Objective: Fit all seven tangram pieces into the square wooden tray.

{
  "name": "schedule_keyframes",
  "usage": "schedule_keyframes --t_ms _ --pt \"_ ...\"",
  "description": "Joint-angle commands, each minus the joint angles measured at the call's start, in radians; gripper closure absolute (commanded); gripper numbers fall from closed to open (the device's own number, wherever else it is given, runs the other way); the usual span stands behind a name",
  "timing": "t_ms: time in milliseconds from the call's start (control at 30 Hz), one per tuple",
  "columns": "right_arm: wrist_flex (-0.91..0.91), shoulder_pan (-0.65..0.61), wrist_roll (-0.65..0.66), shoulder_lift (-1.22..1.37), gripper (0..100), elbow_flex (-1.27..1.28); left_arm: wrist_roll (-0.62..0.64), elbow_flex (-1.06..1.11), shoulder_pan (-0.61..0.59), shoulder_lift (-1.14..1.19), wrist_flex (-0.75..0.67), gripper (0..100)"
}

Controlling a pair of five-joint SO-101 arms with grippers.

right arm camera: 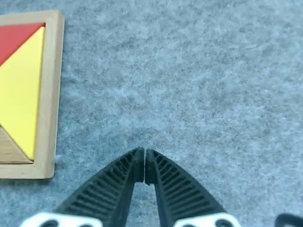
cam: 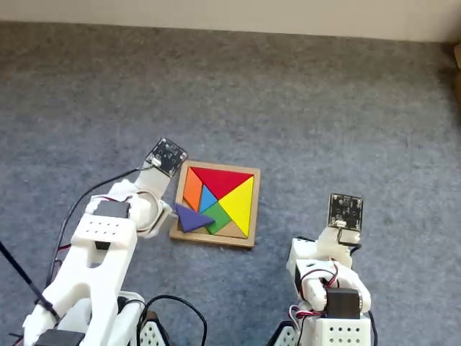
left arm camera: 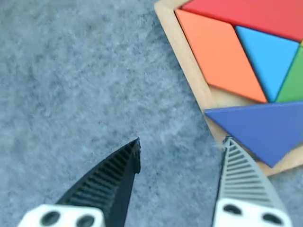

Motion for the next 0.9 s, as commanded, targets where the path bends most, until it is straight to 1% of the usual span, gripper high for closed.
schedule_keyframes --t_ms 0,100,233,300,500,667,767,867 --pt "0.004 0.010 -0.008 -0.012 97.4 0.119 0.012 -0.005 -0.008 -0.018 -0.052 74" --pt "0.004 0.010 -0.008 -0.012 97.4 0.119 0.014 -0.001 0.007 -0.018 -0.080 74" --pt "0.004 0.010 -0.008 -0.012 97.4 0.119 0.097 -0.013 0.010 -0.028 -0.084 74" --pt "0.004 0.010 -0.008 -0.012 97.4 0.119 0.104 -0.051 0.013 -0.035 -0.081 74" --pt "0.004 0.010 -0.008 -0.012 97.4 0.119 0.104 -0.061 0.120 -0.054 -0.044 74" --pt "0.004 0.010 -0.008 -0.012 97.4 0.119 0.104 -0.067 0.170 -0.053 -0.054 74" --pt "0.004 0.010 -0.008 -0.012 97.4 0.119 0.117 -0.051 0.202 -0.050 -0.117 74" --pt "0.004 0.010 -0.008 -0.012 97.4 0.119 0.175 0.001 0.220 -0.050 -0.236 74"
